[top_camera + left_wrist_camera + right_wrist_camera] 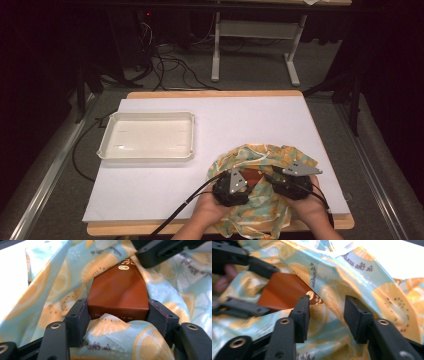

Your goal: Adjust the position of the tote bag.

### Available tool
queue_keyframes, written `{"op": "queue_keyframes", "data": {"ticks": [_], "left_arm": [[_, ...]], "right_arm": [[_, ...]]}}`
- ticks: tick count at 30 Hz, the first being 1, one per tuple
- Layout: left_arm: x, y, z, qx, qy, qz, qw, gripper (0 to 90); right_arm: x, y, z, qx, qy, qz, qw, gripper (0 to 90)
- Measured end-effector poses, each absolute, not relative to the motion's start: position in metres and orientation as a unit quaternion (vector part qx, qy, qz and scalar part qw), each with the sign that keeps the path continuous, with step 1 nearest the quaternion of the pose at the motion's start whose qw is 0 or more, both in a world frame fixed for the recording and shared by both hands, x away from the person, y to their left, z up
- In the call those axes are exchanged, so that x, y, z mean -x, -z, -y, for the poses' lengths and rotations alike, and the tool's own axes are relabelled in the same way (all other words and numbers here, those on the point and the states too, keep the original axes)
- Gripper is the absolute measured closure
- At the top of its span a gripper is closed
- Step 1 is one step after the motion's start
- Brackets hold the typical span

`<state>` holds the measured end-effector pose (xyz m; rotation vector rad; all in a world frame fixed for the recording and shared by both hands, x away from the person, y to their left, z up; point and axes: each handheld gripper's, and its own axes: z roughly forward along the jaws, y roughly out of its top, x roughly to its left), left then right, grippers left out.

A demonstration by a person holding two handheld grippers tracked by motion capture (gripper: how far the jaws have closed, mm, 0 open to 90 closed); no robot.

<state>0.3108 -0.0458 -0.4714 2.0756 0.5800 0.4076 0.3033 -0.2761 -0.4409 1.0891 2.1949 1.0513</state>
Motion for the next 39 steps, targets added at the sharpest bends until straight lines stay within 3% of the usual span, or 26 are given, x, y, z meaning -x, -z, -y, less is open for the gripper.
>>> {"op": "queue_keyframes", "data": {"ticks": [3, 6, 7, 14, 21, 26, 29, 35, 39], "left_arm": [[-0.303, 0.471, 0.033, -0.843, -0.164, -0.239, 0.454, 39.6], [-0.299, 0.47, 0.024, -0.843, -0.155, -0.245, 0.453, 39.7], [-0.299, 0.47, 0.023, -0.844, -0.155, -0.244, 0.451, 39.7], [-0.296, 0.469, 0.014, -0.846, -0.148, -0.241, 0.452, 39.9], [-0.297, 0.471, 0.012, -0.843, -0.143, -0.238, 0.46, 39.9], [-0.299, 0.472, 0.01, -0.841, -0.137, -0.238, 0.467, 39.9], [-0.299, 0.472, 0.011, -0.84, -0.139, -0.238, 0.467, 39.8], [-0.299, 0.471, 0.024, -0.838, -0.153, -0.25, 0.46, 39.7], [-0.296, 0.469, 0.032, -0.84, -0.163, -0.256, 0.45, 39.7]], "right_arm": [[-0.306, 0.441, 0.263, -0.392, -0.379, -0.804, 0.239, 60.5], [-0.311, 0.44, 0.257, -0.396, -0.366, -0.806, 0.243, 87.4], [-0.314, 0.439, 0.257, -0.396, -0.36, -0.807, 0.249, 90.0], [-0.339, 0.436, 0.297, -0.451, -0.333, -0.784, 0.268, 90.0], [-0.374, 0.453, 0.343, -0.503, -0.332, -0.769, 0.215, 90.0], [-0.389, 0.476, 0.368, -0.525, -0.355, -0.758, 0.15, 90.0], [-0.383, 0.477, 0.371, -0.522, -0.359, -0.758, 0.158, 90.0], [-0.353, 0.446, 0.355, -0.488, -0.376, -0.757, 0.22, 69.3], [-0.335, 0.423, 0.347, -0.486, -0.404, -0.742, 0.225, 61.4]]}}
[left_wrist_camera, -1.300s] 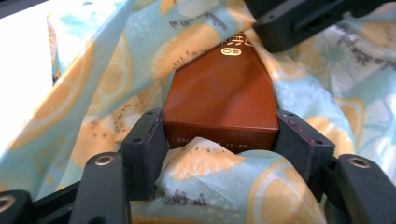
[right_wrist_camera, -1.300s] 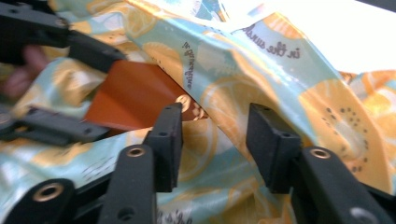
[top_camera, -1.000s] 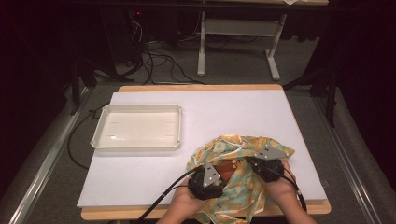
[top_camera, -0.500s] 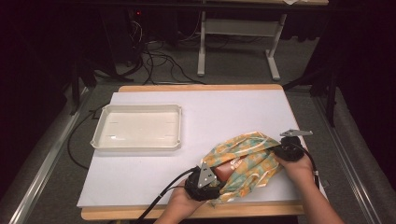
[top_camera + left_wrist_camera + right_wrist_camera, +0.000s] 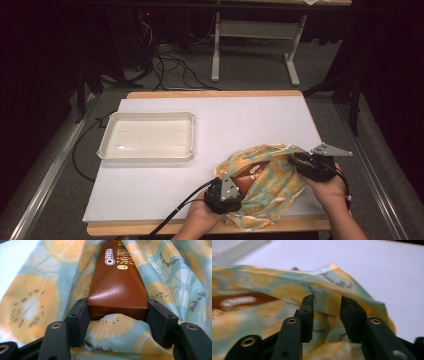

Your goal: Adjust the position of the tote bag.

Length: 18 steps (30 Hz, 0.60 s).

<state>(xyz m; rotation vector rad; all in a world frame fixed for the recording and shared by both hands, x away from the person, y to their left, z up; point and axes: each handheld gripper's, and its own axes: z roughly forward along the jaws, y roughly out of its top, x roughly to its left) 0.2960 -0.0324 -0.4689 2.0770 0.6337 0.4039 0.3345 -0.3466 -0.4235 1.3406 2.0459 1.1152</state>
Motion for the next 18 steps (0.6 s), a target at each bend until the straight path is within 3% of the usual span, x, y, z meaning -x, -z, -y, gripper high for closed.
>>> {"op": "queue_keyframes", "data": {"ticks": [2, 7, 10, 13, 18], "left_arm": [[-0.294, 0.469, 0.035, -0.84, -0.169, -0.257, 0.446, 39.7], [-0.286, 0.469, 0.04, -0.837, -0.185, -0.264, 0.443, 39.7], [-0.284, 0.469, 0.041, -0.835, -0.191, -0.263, 0.443, 39.7], [-0.285, 0.47, 0.039, -0.834, -0.181, -0.271, 0.445, 39.7], [-0.287, 0.47, 0.038, -0.835, -0.175, -0.271, 0.447, 39.8]], "right_arm": [[-0.329, 0.417, 0.331, -0.469, -0.403, -0.751, 0.233, 55.3], [-0.323, 0.423, 0.285, -0.474, -0.374, -0.756, 0.252, 22.0], [-0.328, 0.432, 0.27, -0.49, -0.356, -0.752, 0.262, 17.1], [-0.334, 0.439, 0.268, -0.504, -0.338, -0.751, 0.261, 24.6], [-0.333, 0.436, 0.284, -0.502, -0.342, -0.754, 0.251, 69.2]]}}
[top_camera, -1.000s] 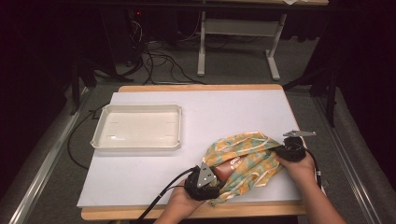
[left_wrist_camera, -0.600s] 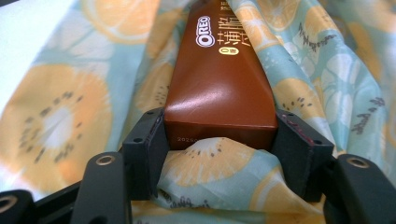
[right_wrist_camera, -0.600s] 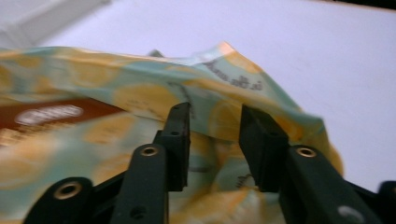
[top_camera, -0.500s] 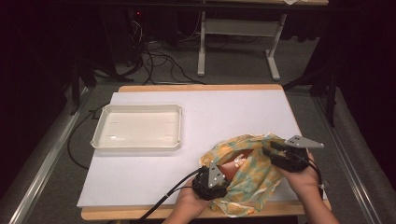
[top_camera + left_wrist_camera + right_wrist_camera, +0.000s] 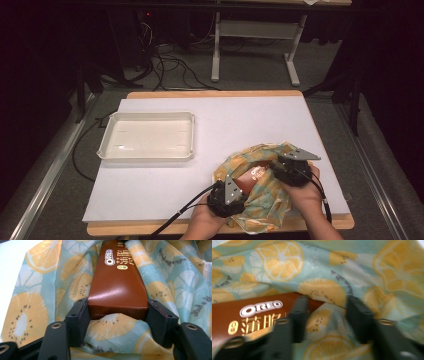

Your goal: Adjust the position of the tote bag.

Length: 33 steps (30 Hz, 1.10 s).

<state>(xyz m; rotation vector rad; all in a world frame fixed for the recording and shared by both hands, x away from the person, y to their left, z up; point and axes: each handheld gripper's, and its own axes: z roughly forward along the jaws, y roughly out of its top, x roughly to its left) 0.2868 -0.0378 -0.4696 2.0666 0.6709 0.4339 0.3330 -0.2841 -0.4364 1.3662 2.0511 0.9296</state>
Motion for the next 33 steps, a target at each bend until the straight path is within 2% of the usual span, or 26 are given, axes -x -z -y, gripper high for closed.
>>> {"op": "queue_keyframes", "data": {"ticks": [3, 8, 21, 28, 31, 32, 33], "left_arm": [[-0.288, 0.47, 0.037, -0.834, -0.174, -0.27, 0.448, 39.8], [-0.292, 0.469, 0.034, -0.835, -0.167, -0.269, 0.45, 39.8], [-0.304, 0.469, 0.021, -0.834, -0.151, -0.265, 0.459, 39.9], [-0.31, 0.47, 0.015, -0.84, -0.145, -0.252, 0.458, 40.0], [-0.312, 0.471, 0.014, -0.838, -0.139, -0.256, 0.462, 39.9], [-0.312, 0.471, 0.014, -0.838, -0.14, -0.256, 0.462, 39.9], [-0.313, 0.471, 0.015, -0.838, -0.139, -0.257, 0.461, 39.9]], "right_arm": [[-0.332, 0.435, 0.287, -0.493, -0.339, -0.763, 0.246, 90.0], [-0.336, 0.433, 0.296, -0.492, -0.334, -0.764, 0.249, 90.0], [-0.361, 0.439, 0.33, -0.511, -0.352, -0.752, 0.221, 90.0], [-0.373, 0.474, 0.341, -0.525, -0.331, -0.764, 0.174, 90.0], [-0.376, 0.476, 0.345, -0.529, -0.35, -0.756, 0.159, 90.0], [-0.374, 0.475, 0.344, -0.523, -0.347, -0.762, 0.162, 89.7], [-0.372, 0.474, 0.343, -0.515, -0.347, -0.766, 0.164, 83.9]]}}
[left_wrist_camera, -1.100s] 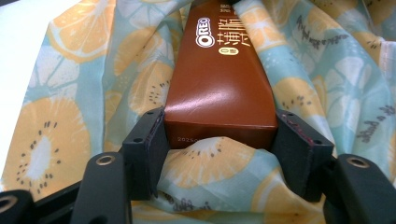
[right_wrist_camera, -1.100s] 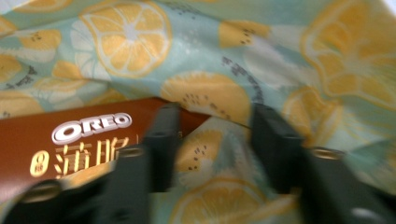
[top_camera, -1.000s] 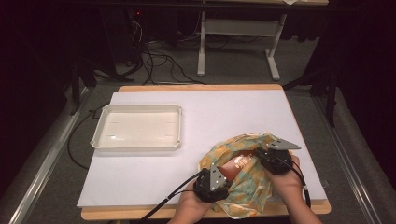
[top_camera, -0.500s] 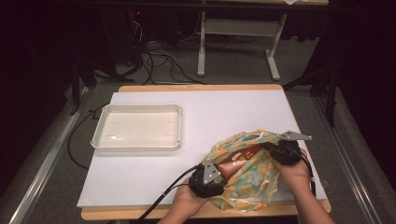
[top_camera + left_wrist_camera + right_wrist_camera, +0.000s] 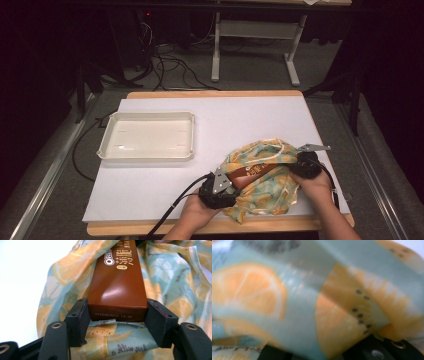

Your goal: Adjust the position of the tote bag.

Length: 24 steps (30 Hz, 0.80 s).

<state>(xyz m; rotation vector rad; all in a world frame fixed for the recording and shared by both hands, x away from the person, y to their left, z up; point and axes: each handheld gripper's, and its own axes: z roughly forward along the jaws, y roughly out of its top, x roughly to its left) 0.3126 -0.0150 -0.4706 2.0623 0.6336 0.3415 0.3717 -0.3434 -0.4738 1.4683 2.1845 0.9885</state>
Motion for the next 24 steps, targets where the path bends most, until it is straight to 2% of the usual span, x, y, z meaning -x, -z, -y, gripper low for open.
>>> {"op": "queue_keyframes", "data": {"ticks": [2, 4, 7, 11, 17, 24], "left_arm": [[-0.314, 0.471, 0.016, -0.834, -0.136, -0.267, 0.464, 39.9], [-0.315, 0.471, 0.016, -0.835, -0.134, -0.267, 0.462, 39.8], [-0.315, 0.472, 0.017, -0.834, -0.136, -0.268, 0.463, 39.8], [-0.314, 0.472, 0.017, -0.835, -0.138, -0.263, 0.463, 39.9], [-0.311, 0.472, 0.015, -0.838, -0.144, -0.248, 0.464, 39.9], [-0.311, 0.473, 0.011, -0.84, -0.14, -0.239, 0.468, 39.9]], "right_arm": [[-0.36, 0.463, 0.343, -0.503, -0.356, -0.765, 0.188, 75.3], [-0.348, 0.452, 0.346, -0.493, -0.382, -0.76, 0.183, 71.7], [-0.326, 0.437, 0.347, -0.46, -0.401, -0.765, 0.205, 72.8], [-0.313, 0.422, 0.332, -0.405, -0.429, -0.776, 0.223, 79.4], [-0.357, 0.432, 0.321, -0.426, -0.389, -0.783, 0.234, 89.7], [-0.402, 0.455, 0.339, -0.452, -0.384, -0.782, 0.191, 90.0]]}}
